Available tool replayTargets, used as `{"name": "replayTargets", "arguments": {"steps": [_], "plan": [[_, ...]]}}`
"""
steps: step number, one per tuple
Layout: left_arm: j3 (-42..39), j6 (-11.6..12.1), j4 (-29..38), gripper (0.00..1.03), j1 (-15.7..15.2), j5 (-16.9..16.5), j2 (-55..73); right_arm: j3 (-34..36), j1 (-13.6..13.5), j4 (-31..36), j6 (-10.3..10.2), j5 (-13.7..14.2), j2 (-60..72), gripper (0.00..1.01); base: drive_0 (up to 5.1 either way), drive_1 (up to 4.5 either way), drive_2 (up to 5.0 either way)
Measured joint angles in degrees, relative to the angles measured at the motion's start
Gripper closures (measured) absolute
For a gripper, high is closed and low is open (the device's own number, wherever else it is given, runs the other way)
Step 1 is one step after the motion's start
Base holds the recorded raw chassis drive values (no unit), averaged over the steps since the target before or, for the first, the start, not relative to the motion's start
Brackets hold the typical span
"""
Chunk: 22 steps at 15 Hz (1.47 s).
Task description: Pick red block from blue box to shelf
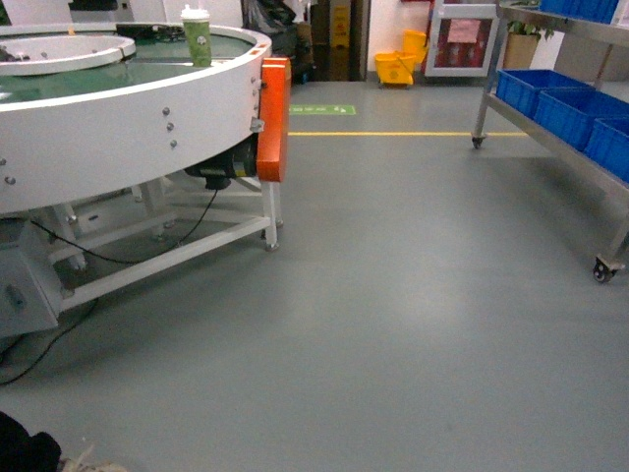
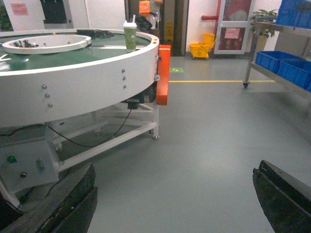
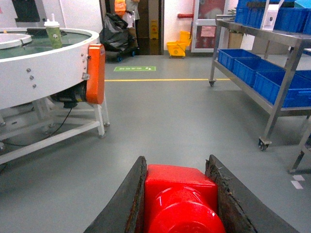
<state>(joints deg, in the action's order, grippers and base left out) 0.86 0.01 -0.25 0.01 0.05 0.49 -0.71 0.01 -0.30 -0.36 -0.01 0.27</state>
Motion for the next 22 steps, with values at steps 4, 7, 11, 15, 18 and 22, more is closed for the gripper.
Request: {"name": "replayTargets", "arguments": {"steps": [4, 7, 11, 15, 18, 22], "plan": [[0.0, 0.0, 0.1, 0.05, 0.0, 0.0, 0.0, 0.0, 0.0, 0.0, 0.0, 0.0, 0.0, 0.72, 0.0, 4.17, -4.1], [0.0, 0.0, 0.0, 0.05, 0.0, 0.0, 0.0, 0.0, 0.0, 0.0, 0.0, 0.0, 0.0, 0.72, 0.0, 4.17, -4.1], [0.0, 0.0, 0.0, 0.05, 0.0, 0.0, 0.0, 0.0, 0.0, 0.0, 0.0, 0.0, 0.0, 0.72, 0.0, 4.17, -4.1], [0.0, 0.0, 0.0, 0.05, 0.0, 0.0, 0.0, 0.0, 0.0, 0.0, 0.0, 0.0, 0.0, 0.72, 0.1, 4.19, -4.1], [0.0, 0.0, 0.1, 0.05, 0.0, 0.0, 0.0, 0.0, 0.0, 0.1, 0.0, 0.0, 0.0, 0.72, 0.1, 4.19, -4.1], [0.0, 0.0, 0.0, 0.05, 0.0, 0.0, 0.0, 0.0, 0.0, 0.0, 0.0, 0.0, 0.0, 0.72, 0.1, 4.21, -4.1]]}}
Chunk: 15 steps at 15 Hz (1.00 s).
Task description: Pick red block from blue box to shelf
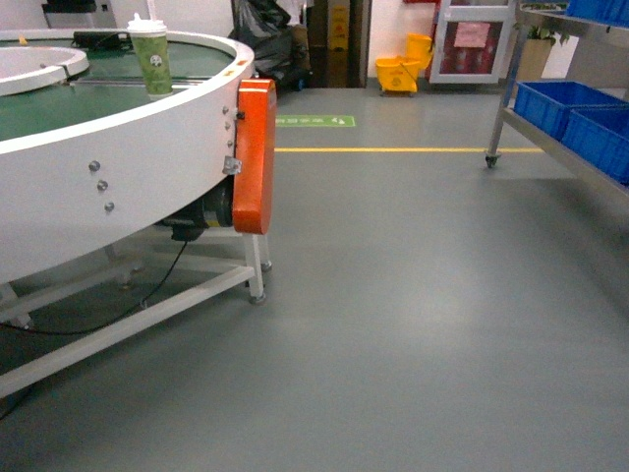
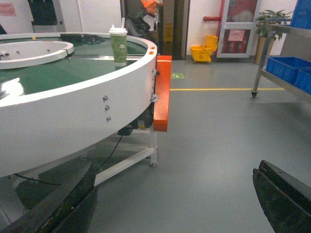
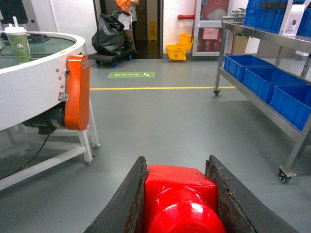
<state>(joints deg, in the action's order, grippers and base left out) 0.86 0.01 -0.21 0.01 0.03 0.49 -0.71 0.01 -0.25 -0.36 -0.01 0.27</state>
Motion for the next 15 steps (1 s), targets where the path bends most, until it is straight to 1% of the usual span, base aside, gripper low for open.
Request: {"name": "replayTargets", "arguments": {"steps": [5, 9, 15], "plan": [[0.0, 0.0, 0.0, 0.05, 0.0, 0.0, 0.0, 0.0, 0.0, -0.1, 0.0, 0.0, 0.0, 0.72, 0.1, 4.21, -4.1], [0.0, 0.0, 0.0, 0.05, 0.0, 0.0, 0.0, 0.0, 0.0, 0.0, 0.0, 0.0, 0.0, 0.72, -0.2, -0.16, -0.2], [0.0, 0.0, 0.0, 0.05, 0.0, 0.0, 0.0, 0.0, 0.0, -0.1, 0.0, 0.0, 0.0, 0.72, -1.6, -1.6, -1.6]]}}
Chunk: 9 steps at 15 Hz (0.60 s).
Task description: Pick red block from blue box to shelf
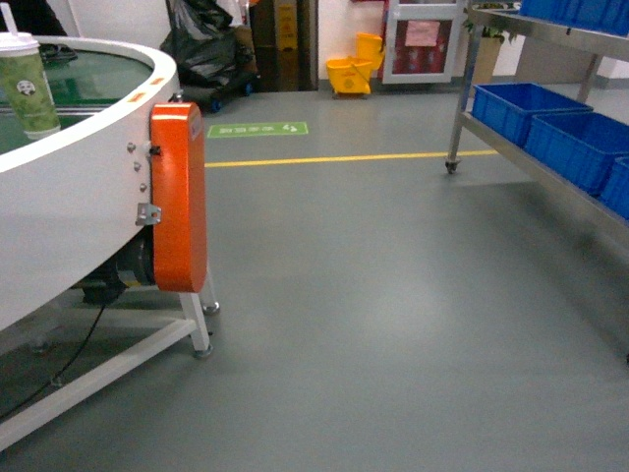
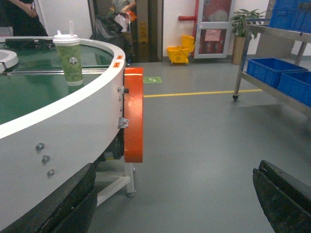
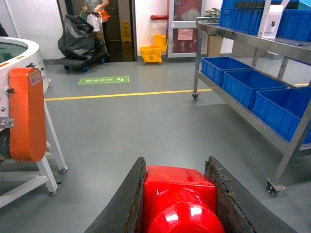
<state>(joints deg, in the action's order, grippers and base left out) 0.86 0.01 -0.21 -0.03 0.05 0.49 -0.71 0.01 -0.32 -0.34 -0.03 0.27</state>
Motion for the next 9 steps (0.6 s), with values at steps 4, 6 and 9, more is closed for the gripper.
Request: {"name": "replayTargets", "arguments": {"steps": [4, 6, 9], "plan": [[0.0, 0.0, 0.0, 0.05, 0.0, 0.0, 0.0, 0.0, 0.0, 0.0, 0.0, 0.0, 0.0, 0.72, -1.6, -1.64, -1.6], [0.0, 0.0, 0.0, 0.05, 0.0, 0.0, 0.0, 0.0, 0.0, 0.0, 0.0, 0.0, 0.0, 0.72, -1.4, -1.41, -1.4], [0.0, 0.0, 0.0, 0.05, 0.0, 0.0, 0.0, 0.0, 0.0, 0.0, 0.0, 0.0, 0.0, 0.72, -1.7, -1.66, -1.7]]}}
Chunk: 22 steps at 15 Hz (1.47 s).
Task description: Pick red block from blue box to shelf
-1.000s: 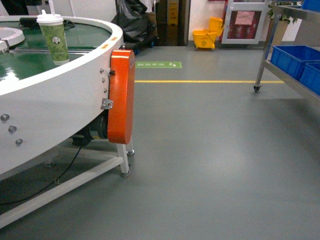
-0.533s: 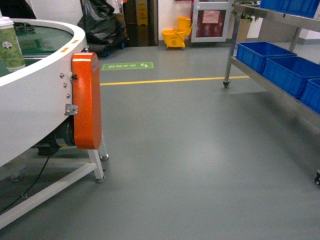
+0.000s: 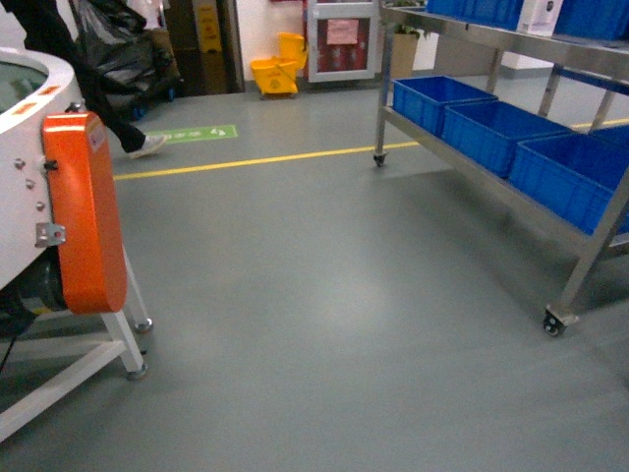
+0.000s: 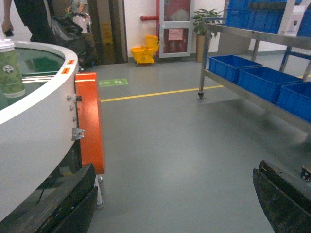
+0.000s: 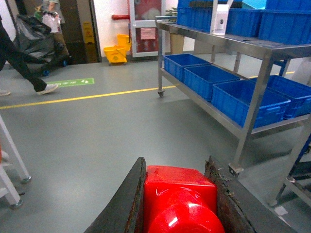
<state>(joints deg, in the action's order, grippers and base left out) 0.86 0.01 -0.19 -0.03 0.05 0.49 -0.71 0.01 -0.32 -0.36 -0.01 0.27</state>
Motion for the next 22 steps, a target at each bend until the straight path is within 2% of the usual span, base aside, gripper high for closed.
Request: {"name": "replayTargets", "arguments": {"steps": [22], "plan": [[0.0, 0.0, 0.0, 0.05, 0.0, 0.0, 0.0, 0.0, 0.0, 0.0, 0.0, 0.0, 0.0, 0.72, -1.5, -1.5, -1.5]]}}
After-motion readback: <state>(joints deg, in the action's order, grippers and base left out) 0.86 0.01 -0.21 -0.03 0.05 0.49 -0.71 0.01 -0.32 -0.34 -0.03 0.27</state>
